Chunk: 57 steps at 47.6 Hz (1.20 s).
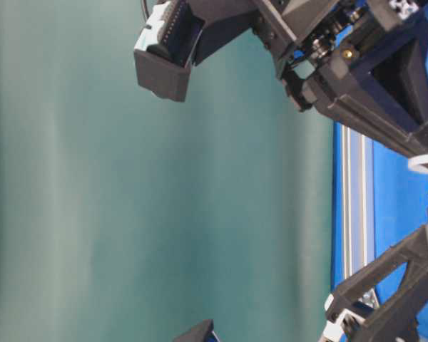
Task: Insert the wire through the string loop located in the center.
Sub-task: 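Move the open left gripper toward the plug emerging from the loop, then close the left gripper on the USB plug past the loop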
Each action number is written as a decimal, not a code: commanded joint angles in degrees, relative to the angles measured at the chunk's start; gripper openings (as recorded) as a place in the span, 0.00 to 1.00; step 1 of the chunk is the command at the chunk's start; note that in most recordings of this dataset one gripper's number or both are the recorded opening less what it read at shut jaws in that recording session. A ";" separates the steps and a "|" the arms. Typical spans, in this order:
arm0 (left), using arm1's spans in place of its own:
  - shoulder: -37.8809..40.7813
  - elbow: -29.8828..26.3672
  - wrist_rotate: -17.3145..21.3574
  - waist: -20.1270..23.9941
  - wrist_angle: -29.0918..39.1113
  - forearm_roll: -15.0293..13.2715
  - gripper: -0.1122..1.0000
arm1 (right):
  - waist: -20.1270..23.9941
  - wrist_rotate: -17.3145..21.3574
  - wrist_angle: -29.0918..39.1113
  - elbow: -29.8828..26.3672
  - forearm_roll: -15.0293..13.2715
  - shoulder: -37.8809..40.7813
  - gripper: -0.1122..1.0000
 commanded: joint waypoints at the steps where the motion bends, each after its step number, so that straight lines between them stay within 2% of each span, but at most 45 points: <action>1: -0.70 -0.79 -0.09 0.09 -0.44 0.18 0.91 | 0.00 -0.09 -0.35 -0.62 -0.09 -0.70 0.08; 44: -0.70 -0.88 -0.09 0.26 -0.26 0.18 0.90 | 0.00 -0.09 -0.35 -0.62 -0.09 -0.70 0.08; 53: -0.70 -0.88 -0.09 0.18 -0.26 0.18 0.87 | 0.00 -0.09 -0.35 -0.62 0.00 -0.70 0.08; 57: -0.79 -0.79 0.09 0.18 0.18 0.18 0.80 | 0.00 -0.09 -0.35 -0.62 -0.09 -0.70 0.08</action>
